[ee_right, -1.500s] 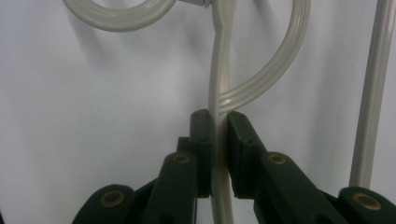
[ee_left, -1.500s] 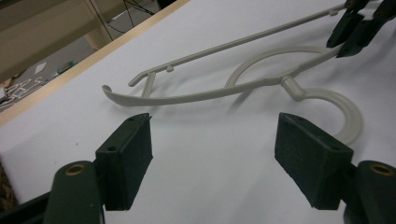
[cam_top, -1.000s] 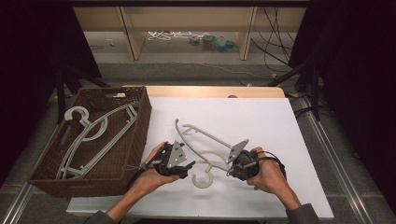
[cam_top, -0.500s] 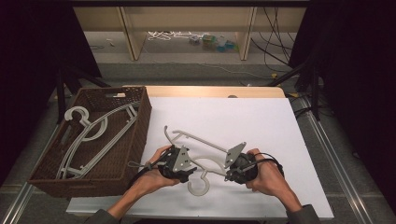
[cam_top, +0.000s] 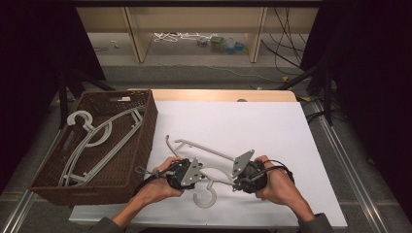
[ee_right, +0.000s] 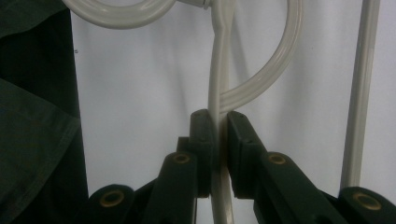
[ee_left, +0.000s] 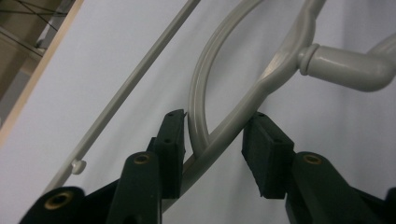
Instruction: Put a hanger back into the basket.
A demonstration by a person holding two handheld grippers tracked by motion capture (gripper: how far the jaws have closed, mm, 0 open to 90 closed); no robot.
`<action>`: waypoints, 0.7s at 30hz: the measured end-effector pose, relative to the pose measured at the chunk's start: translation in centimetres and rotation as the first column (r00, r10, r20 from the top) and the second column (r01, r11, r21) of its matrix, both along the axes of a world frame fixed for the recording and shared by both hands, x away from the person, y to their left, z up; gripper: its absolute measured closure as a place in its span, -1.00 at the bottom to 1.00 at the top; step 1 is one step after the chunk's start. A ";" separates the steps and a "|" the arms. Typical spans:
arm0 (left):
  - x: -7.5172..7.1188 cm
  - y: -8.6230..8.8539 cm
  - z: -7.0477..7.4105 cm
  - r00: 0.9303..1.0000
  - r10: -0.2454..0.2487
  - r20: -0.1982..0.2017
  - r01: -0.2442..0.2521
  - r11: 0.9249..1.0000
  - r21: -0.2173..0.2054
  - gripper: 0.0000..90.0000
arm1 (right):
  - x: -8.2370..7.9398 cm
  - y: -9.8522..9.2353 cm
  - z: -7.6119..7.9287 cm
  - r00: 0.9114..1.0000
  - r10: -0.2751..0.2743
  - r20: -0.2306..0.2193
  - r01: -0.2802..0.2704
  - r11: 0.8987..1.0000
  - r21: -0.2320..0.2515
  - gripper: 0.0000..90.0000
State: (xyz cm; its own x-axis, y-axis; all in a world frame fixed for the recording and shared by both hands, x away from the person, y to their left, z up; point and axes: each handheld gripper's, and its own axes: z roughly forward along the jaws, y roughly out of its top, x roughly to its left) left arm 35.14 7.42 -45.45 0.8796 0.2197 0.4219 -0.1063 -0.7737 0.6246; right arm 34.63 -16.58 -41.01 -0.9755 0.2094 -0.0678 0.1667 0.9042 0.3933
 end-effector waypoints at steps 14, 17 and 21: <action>-0.9 0.1 1.7 0.994 -0.101 0.035 0.100 0.994 0.034 0.59 | 0.2 -1.5 1.8 0.999 0.045 0.030 -0.047 0.996 0.070 0.81; -1.1 -0.1 1.9 0.993 -0.108 0.044 0.107 0.994 0.034 0.63 | 0.4 -1.9 2.0 0.998 0.044 0.037 -0.047 0.995 0.084 0.79; -1.2 0.2 2.6 0.992 -0.119 0.050 0.118 0.993 0.022 0.65 | 0.5 -2.4 2.4 0.998 0.033 0.059 -0.040 0.992 0.122 0.76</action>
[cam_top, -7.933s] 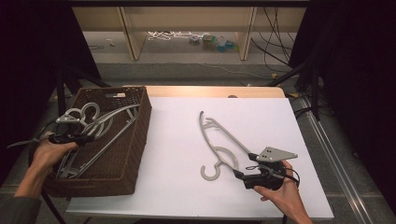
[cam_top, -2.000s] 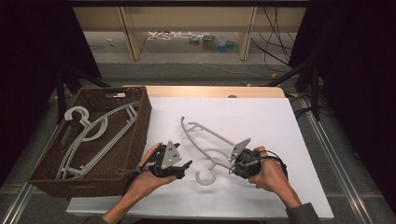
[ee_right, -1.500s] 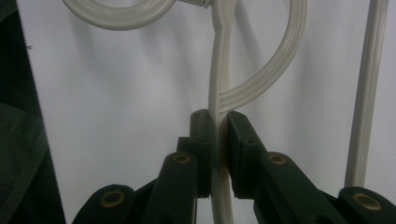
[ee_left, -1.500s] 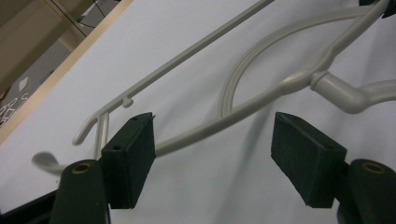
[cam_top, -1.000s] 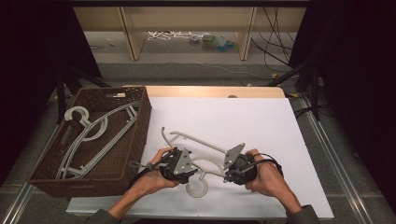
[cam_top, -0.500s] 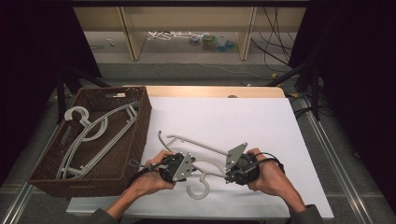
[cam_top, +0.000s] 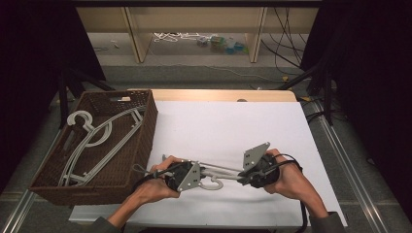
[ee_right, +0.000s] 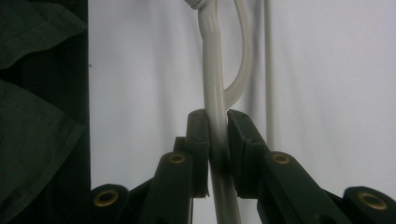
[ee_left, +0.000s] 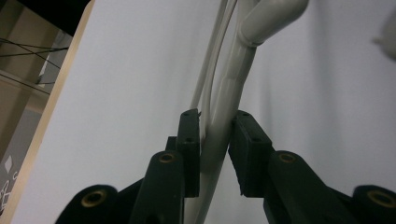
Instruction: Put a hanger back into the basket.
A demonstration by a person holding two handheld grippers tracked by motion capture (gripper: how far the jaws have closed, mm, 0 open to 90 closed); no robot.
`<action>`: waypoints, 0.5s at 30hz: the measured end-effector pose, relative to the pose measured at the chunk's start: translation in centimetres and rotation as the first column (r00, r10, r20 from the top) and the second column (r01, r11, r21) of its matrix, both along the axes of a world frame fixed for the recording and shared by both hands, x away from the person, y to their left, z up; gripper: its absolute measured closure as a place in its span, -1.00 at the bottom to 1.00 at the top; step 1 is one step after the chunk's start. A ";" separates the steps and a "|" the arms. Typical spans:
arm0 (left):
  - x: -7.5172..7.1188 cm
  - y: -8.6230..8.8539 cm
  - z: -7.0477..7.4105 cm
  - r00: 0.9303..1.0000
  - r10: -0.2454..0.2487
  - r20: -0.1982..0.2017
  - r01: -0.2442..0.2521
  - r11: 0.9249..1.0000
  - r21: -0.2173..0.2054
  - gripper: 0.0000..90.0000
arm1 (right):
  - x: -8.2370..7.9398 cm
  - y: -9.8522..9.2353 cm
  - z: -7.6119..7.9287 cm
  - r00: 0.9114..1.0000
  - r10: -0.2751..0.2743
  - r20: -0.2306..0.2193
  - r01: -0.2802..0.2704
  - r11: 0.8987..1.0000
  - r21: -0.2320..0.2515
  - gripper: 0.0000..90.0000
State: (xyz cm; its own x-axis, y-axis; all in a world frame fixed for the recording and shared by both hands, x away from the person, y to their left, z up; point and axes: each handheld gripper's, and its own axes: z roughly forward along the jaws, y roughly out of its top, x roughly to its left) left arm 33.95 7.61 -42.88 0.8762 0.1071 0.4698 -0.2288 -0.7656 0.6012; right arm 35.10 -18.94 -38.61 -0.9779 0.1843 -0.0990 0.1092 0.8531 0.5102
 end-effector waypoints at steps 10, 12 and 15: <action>-0.6 0.1 2.1 0.997 0.003 -0.078 -0.008 0.998 -0.066 0.77 | 0.4 -0.4 0.4 0.993 -0.100 0.067 0.098 0.995 0.023 0.58; -0.5 0.2 2.2 0.990 0.037 -0.134 -0.048 0.996 -0.081 0.77 | 0.5 -0.4 0.5 0.990 -0.126 0.060 0.123 0.991 0.048 0.47; 0.0 0.6 2.4 0.977 0.095 -0.191 -0.117 0.987 -0.107 0.77 | 0.6 -0.6 0.7 0.974 -0.214 0.071 0.208 0.974 0.086 0.14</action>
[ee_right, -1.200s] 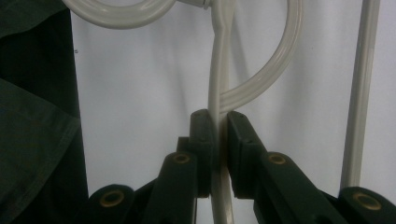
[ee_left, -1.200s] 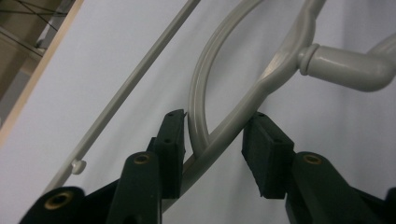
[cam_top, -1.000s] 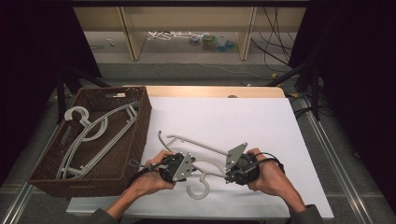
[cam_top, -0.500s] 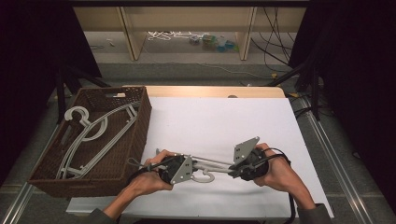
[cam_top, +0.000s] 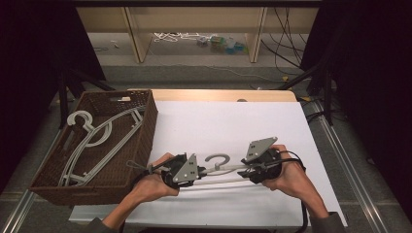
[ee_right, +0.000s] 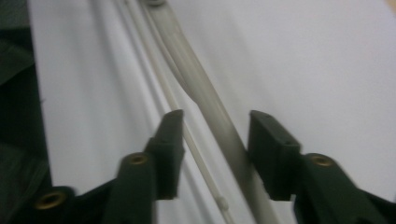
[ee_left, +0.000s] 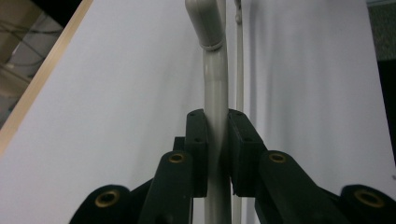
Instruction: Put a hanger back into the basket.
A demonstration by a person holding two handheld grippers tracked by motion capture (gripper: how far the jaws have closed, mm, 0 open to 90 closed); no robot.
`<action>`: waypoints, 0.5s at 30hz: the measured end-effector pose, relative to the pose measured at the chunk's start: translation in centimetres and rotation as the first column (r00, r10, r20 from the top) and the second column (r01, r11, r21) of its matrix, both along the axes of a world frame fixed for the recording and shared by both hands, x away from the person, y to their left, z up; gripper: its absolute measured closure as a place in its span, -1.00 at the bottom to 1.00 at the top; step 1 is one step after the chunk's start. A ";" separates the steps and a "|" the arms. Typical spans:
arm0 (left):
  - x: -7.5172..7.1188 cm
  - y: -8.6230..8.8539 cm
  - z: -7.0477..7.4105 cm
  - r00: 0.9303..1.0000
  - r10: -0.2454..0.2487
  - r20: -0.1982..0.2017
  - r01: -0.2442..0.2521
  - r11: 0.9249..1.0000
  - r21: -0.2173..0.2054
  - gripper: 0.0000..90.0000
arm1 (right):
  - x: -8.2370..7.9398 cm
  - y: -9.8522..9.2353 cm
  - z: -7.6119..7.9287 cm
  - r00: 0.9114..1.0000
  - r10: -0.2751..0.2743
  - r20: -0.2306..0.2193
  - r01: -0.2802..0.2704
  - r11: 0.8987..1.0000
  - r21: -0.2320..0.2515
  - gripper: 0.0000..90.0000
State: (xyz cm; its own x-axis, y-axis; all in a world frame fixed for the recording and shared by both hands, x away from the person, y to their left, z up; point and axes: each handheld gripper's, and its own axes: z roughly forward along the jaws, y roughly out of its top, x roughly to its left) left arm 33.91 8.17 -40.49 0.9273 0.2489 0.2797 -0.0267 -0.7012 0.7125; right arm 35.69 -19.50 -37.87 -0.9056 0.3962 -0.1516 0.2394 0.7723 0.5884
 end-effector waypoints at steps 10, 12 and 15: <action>1.5 2.2 0.5 0.975 0.153 -0.158 -0.170 0.981 -0.098 0.77 | 0.6 -1.3 1.0 0.972 -0.231 0.043 0.216 0.951 0.219 -0.47; 1.7 2.7 0.7 0.970 0.167 -0.175 -0.188 0.976 -0.113 0.77 | 0.6 -1.5 1.1 0.968 -0.245 0.056 0.223 0.940 0.256 -0.46; 1.9 3.2 0.7 0.960 0.190 -0.204 -0.223 0.963 -0.151 0.77 | 0.3 -1.6 1.1 0.957 -0.286 0.055 0.256 0.917 0.305 -0.47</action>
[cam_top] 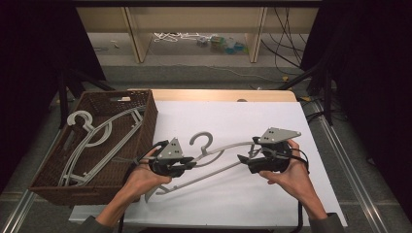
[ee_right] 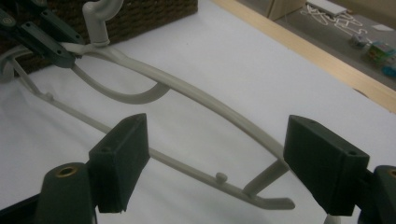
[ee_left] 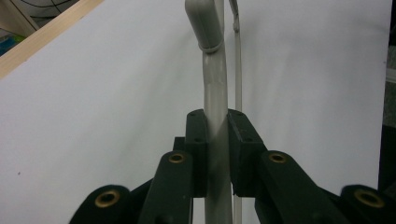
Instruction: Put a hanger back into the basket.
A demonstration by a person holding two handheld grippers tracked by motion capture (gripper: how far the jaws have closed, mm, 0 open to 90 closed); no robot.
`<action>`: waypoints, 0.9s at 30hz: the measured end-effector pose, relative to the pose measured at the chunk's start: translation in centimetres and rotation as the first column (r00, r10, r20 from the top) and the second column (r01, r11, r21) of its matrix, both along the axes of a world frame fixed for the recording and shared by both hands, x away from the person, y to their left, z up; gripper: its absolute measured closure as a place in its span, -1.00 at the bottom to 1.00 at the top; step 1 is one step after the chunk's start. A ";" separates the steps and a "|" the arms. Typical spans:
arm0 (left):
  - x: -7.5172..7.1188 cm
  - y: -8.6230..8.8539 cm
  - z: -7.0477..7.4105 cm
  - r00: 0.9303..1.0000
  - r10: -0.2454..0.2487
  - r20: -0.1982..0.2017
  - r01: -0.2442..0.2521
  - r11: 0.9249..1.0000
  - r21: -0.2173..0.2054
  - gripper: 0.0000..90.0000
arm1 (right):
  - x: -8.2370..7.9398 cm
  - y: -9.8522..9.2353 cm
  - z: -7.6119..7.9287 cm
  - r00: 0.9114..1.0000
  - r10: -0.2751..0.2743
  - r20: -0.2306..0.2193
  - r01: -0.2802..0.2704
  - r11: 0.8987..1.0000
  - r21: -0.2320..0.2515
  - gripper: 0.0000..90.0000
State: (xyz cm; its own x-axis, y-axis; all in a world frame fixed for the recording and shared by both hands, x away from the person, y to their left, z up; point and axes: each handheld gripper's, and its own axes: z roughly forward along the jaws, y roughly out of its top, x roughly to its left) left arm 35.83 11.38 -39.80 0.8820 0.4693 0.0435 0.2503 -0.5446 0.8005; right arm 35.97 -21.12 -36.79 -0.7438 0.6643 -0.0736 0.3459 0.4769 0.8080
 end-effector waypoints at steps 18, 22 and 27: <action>0.7 1.8 0.1 0.993 0.089 -0.079 -0.096 0.990 -0.101 0.77 | -0.9 -0.1 -1.1 0.998 -0.049 0.030 0.046 0.994 0.096 -0.59; 0.6 2.3 0.4 0.990 0.100 -0.099 -0.113 0.984 -0.137 0.77 | -1.2 -0.2 -1.4 0.997 -0.069 0.042 0.063 0.991 0.118 -0.59; 0.5 3.1 1.1 0.989 0.124 -0.084 -0.135 0.979 -0.152 0.77 | -1.6 0.0 -2.2 0.995 -0.076 0.057 0.067 0.987 0.146 -0.60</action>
State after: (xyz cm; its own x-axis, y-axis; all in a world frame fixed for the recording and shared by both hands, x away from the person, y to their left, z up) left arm 36.30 14.48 -38.74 0.8112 0.5756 -0.1025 0.3719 -0.3727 0.8501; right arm 34.36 -21.07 -38.99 -0.6908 0.7228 -0.0183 0.3220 0.3302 0.8873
